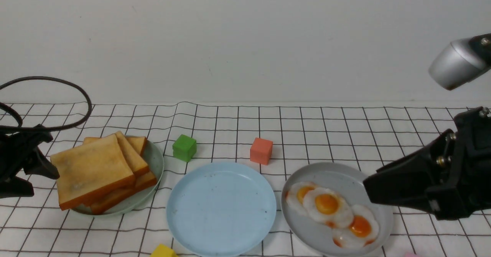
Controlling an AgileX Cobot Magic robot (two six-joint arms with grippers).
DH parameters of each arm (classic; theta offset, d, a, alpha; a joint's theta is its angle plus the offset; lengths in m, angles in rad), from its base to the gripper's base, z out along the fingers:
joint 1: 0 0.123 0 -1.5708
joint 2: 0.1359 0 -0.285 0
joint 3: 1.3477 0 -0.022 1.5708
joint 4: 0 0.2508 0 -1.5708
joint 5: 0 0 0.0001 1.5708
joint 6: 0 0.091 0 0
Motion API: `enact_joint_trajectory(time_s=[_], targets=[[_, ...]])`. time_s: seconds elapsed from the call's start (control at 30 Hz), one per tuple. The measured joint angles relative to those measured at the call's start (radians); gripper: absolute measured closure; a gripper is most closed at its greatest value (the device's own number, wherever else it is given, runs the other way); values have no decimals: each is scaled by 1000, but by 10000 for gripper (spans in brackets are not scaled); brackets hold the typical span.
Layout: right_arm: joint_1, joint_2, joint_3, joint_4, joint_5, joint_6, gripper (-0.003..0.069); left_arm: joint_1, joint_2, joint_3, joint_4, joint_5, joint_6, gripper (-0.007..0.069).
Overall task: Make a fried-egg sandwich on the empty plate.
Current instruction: Use the left arm to grab a slice of bread, then use the left arm to put a slice of bread into the empty plate in the middle
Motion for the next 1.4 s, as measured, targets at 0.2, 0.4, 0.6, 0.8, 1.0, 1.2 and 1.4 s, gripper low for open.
enact_joint_trajectory(time_s=[0.2,0.4,0.6,0.8,1.0,1.2,1.4], targets=[[0,0,-1,0,0,0,393,0,55,-2,-78,-56,113,219],[0,0,-1,0,1,0,393,0,126,-5,-173,-87,205,250],[0,0,-1,0,19,-1,393,0,149,-5,-186,-108,219,302],[0,-1,-1,1,31,-1,393,0,149,-5,-168,-117,236,510],[0,-23,-1,1,42,-1,393,0,119,-6,-147,-109,236,608],[0,-39,-1,1,45,-1,393,0,-33,-6,-166,-67,315,608],[0,-40,-1,1,45,-1,393,-88,-107,-5,-361,56,538,608]])
